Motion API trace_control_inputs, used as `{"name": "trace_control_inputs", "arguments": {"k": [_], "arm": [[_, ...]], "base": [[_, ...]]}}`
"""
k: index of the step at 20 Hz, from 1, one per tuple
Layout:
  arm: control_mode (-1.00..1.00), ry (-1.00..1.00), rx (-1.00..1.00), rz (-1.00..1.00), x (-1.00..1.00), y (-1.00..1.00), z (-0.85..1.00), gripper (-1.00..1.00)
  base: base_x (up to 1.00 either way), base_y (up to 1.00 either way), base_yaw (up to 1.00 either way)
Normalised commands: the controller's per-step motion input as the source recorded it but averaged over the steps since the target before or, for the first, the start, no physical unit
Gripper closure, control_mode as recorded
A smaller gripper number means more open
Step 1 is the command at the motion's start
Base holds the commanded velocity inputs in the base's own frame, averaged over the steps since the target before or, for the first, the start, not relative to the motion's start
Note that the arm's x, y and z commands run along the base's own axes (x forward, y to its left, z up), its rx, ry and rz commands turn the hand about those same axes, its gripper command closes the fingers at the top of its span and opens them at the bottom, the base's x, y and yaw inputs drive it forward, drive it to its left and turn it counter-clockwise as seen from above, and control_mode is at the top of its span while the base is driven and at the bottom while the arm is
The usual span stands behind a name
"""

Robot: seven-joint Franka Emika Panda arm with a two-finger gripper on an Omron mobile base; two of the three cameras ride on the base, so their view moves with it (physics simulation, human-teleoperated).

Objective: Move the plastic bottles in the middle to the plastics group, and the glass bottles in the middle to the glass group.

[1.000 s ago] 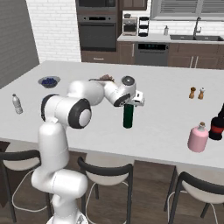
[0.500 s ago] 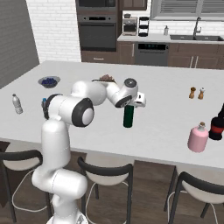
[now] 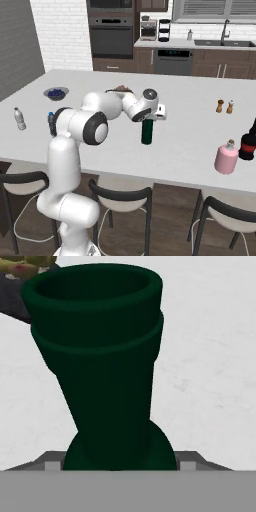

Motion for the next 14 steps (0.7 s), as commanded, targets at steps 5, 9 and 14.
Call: {"name": "trace_control_inputs", "arguments": {"k": [5,9,14], "arm": [[-1.00,-0.05,0.00,0.02,-0.27,-0.14,0.22,1.00],[-1.00,0.03,-0.01,-0.18,-0.43,-0.33,0.40,1.00],[-1.00,0.00,-0.01,-0.30,-0.47,-0.45,0.30,1.00]], "base": [[0.00,0.00,0.00],[0.00,0.00,0.00],[0.00,0.00,0.00]]}}
